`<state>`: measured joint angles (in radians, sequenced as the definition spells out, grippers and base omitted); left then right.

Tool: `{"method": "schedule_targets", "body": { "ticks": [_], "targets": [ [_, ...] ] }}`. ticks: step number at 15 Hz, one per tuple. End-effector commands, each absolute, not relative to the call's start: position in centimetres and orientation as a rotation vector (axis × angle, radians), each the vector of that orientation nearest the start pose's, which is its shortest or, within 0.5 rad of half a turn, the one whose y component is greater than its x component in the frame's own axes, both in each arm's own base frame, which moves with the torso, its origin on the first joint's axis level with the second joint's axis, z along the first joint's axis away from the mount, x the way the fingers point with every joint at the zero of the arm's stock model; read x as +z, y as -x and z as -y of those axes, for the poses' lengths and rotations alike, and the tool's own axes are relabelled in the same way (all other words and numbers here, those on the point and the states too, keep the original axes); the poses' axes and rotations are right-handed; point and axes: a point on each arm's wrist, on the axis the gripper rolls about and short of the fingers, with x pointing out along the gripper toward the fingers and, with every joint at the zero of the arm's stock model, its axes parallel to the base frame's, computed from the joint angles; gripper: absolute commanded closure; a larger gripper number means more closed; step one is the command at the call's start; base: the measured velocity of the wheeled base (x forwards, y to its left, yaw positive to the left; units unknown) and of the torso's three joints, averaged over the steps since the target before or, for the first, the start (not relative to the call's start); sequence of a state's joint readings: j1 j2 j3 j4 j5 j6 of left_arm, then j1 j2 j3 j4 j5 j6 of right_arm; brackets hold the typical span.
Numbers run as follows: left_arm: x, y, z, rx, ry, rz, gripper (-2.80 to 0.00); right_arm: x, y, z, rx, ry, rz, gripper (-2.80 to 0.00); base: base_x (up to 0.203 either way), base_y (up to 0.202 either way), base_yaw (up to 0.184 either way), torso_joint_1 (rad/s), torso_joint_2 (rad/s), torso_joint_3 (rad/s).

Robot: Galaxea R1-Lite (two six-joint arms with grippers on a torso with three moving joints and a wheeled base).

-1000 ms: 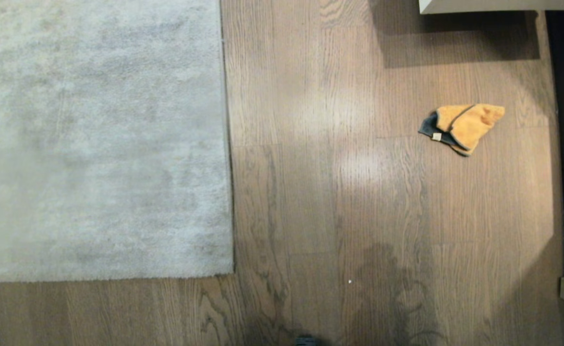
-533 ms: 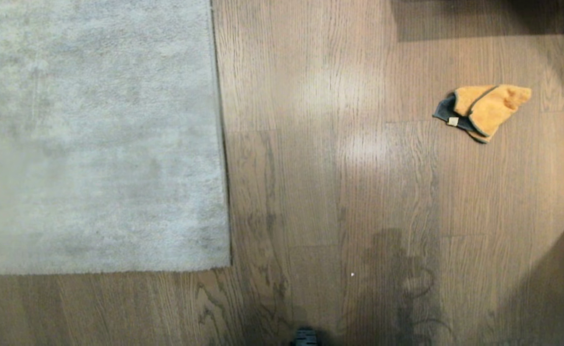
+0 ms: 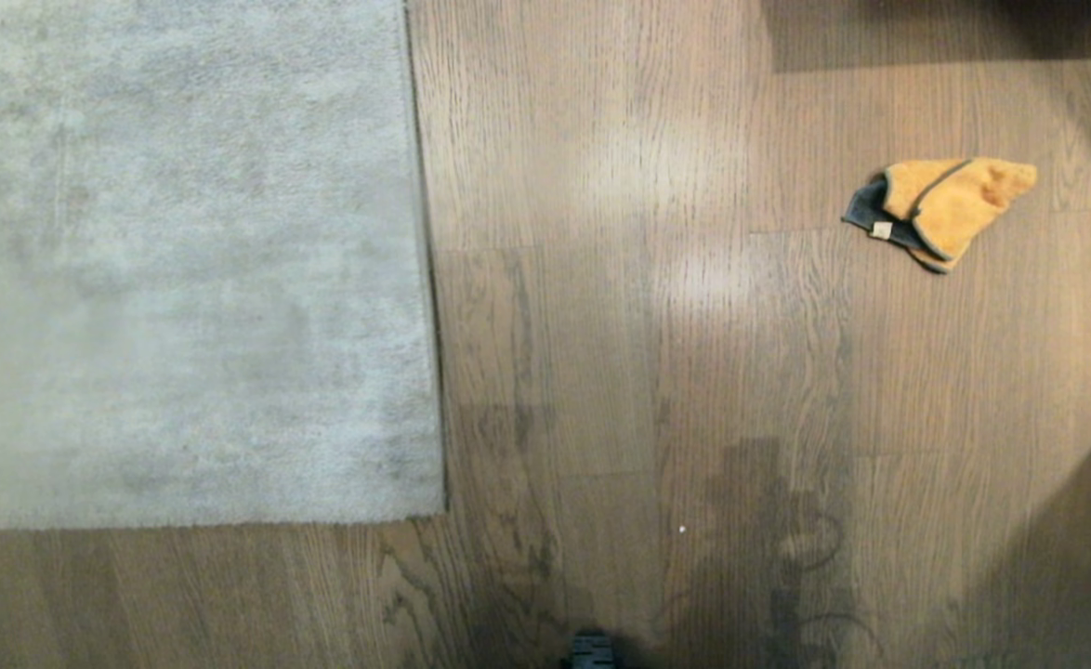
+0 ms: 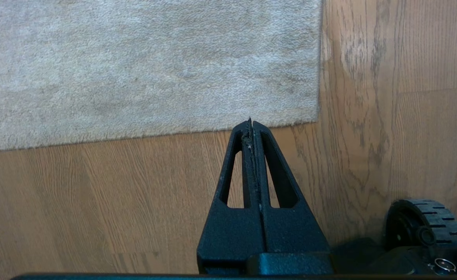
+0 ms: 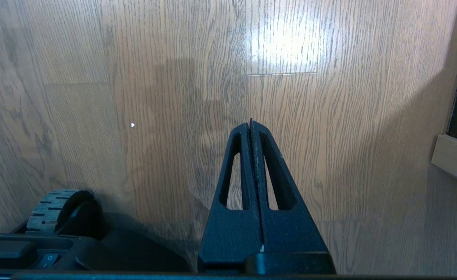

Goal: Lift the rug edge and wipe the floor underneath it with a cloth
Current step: Pick up the rag

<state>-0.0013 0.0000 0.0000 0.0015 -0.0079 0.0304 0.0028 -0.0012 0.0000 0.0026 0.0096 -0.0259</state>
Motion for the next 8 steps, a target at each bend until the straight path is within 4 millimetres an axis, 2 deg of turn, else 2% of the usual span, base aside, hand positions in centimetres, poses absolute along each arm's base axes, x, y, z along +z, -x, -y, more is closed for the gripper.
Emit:
{"method": "schedule_targets", "body": {
  "ticks": [1,8],
  "targets": [
    [7.53,2.28,0.01,-0.009,-0.032,-0.001,0.00,7.52,2.28,-0.02,0.014,0.026,-0.003,0.00,0.000,0.000,0.000,0.000,0.00,0.000],
    [7.53,2.28,0.01,-0.009,-0.031,-0.001,0.00,7.52,2.28,-0.01,0.012,0.026,-0.003,0.00,0.000,0.000,0.000,0.000,0.00,0.000]
  ]
}}
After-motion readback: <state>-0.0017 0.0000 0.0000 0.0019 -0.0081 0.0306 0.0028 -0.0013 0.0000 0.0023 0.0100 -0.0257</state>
